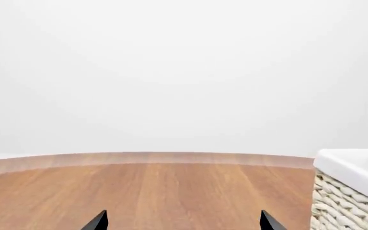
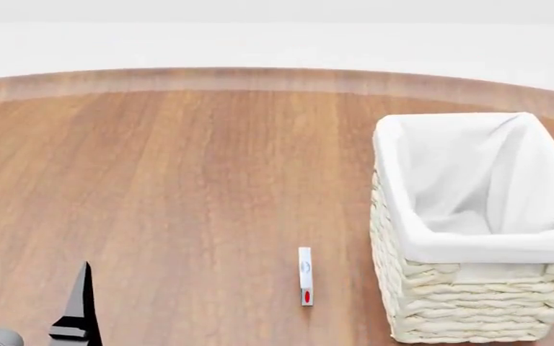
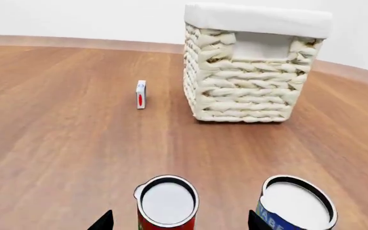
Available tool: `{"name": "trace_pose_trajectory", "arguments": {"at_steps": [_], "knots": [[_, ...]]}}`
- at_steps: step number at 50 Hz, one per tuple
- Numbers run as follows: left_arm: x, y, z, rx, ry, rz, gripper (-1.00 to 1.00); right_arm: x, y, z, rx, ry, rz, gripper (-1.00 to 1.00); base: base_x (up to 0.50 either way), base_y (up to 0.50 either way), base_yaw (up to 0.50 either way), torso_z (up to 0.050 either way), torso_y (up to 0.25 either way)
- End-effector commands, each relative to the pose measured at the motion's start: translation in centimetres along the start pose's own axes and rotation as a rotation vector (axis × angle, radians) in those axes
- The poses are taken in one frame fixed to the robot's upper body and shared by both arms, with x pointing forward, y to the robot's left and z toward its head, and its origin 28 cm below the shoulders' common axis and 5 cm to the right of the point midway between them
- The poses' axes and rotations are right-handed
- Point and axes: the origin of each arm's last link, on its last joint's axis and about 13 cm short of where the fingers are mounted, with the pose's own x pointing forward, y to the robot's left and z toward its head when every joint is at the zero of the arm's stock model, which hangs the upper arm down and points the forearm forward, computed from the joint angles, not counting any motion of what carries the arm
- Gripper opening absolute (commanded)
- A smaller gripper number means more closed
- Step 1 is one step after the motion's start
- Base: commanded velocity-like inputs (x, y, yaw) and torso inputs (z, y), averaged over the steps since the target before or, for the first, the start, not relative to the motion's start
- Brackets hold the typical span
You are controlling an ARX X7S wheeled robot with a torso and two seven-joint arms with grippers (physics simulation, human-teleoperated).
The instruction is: Pick up the tomato sauce, and put it in the basket.
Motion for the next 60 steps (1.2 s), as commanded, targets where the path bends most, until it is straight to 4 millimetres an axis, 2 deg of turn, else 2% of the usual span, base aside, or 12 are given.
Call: {"name": "trace_pose_trajectory", "arguments": {"at_steps": [1,23,37,60], "knots": [[-0.1,0.0,-0.1,-0.001,0.001,0.0,1.0,0.1,0.1,-0.9,-0.001,0.026,0.006,1.0,0.0,0.0,0.0,0.0,0.0],[0.1,0.1,-0.5,-0.005,0.011,-0.001,1.0,1.7,0.1,-2.5,-0.005,0.076,0.012,1.0,0.0,0.0,0.0,0.0,0.0],[-0.1,0.1,-1.0,-0.002,0.02,-0.003,1.0,2.1,0.0,-2.9,0.007,0.093,0.024,1.0,0.0,0.0,0.0,0.0,0.0],[-0.1,0.1,-0.6,-0.002,0.014,-0.002,1.0,4.3,0.0,-3.1,0.009,0.121,0.038,1.0,0.0,0.0,0.0,0.0,0.0]]}}
